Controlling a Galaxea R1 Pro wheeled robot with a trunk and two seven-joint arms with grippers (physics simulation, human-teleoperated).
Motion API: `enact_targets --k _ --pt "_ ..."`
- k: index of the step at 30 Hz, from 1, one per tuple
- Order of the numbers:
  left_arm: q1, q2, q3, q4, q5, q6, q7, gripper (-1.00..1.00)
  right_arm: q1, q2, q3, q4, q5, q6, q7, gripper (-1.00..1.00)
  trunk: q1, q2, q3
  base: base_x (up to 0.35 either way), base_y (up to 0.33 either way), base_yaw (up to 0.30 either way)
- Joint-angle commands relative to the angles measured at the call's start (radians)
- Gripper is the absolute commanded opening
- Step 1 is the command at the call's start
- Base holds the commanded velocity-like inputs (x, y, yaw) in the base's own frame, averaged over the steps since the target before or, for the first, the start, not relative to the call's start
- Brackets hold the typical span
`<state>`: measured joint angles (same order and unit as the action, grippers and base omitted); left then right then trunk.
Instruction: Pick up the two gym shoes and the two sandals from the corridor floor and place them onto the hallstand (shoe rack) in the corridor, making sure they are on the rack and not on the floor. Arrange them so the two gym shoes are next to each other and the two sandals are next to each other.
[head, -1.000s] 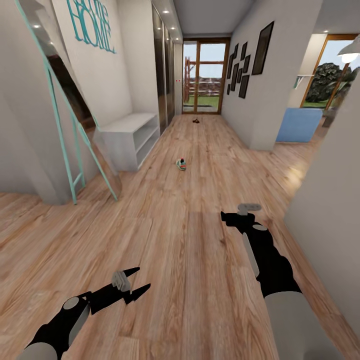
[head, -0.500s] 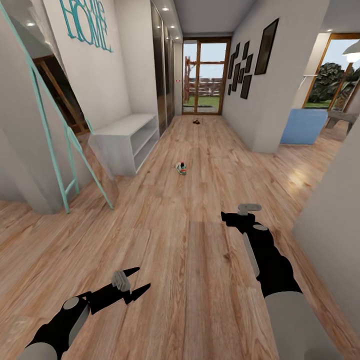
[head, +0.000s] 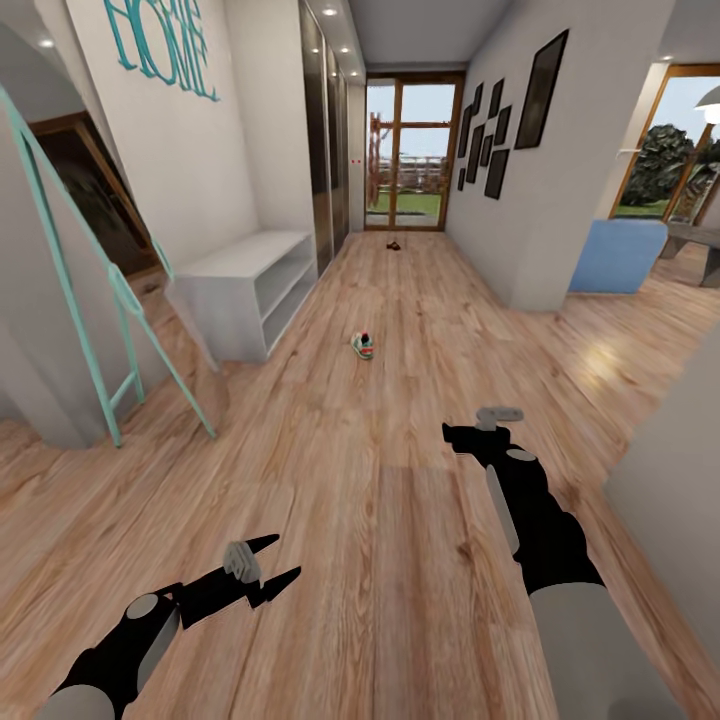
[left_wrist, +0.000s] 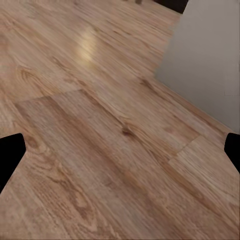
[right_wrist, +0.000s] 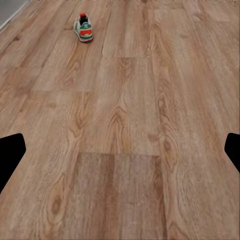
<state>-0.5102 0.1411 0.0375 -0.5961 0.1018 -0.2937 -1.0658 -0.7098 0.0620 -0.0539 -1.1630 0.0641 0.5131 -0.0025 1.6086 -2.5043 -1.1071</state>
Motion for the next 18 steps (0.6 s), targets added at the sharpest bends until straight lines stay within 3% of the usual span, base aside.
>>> enact_targets --k 1,18 --pt "-0.001 0.000 0.001 0.001 0.001 -0.005 -0.003 1.00 0.000 0.001 -0.001 -0.001 0.006 0.005 0.001 1.00 0.000 0.000 -0.001 0.345 0.000 0.000" --pt "-0.001 0.000 0.001 0.001 0.002 -0.005 -0.004 1.00 0.000 0.001 0.000 0.000 0.006 0.006 0.001 1.00 0.000 0.000 -0.001 0.345 0.000 -0.069"
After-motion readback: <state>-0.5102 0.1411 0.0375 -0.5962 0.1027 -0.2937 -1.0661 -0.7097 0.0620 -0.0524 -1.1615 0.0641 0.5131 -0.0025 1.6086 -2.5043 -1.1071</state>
